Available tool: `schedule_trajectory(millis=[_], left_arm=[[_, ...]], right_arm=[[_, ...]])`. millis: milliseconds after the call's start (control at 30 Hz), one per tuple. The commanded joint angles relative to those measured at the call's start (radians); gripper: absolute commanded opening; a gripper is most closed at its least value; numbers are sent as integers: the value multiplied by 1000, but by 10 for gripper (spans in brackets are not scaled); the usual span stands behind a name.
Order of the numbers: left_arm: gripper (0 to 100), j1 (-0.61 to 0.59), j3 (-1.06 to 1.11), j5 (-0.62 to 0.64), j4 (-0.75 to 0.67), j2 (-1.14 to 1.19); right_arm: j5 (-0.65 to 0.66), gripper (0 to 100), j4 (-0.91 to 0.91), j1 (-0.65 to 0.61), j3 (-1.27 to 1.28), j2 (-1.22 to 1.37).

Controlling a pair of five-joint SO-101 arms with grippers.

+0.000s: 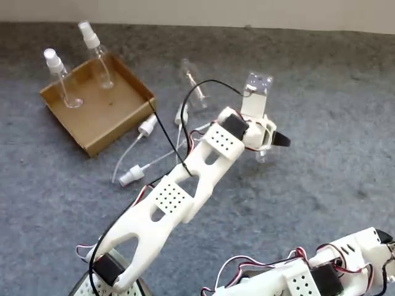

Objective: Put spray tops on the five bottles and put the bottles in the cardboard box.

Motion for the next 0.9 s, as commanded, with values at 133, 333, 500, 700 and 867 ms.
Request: schedule_trajectory(millis=[133, 333, 500, 700, 867], left_arm=[[253, -8, -50, 11, -20, -12], [0, -5, -50, 8, -20, -13], [37, 2, -50, 8, 20, -74], [34, 2, -50, 8, 158, -237], [34, 7, -50, -196, 321, -374]], right_arm=[[0, 15, 2, 13, 177, -12], [0, 15, 2, 13, 177, -12], [0, 15, 2, 13, 177, -12], [0, 15, 2, 13, 177, -12], [0, 15, 2, 13, 177, -12]])
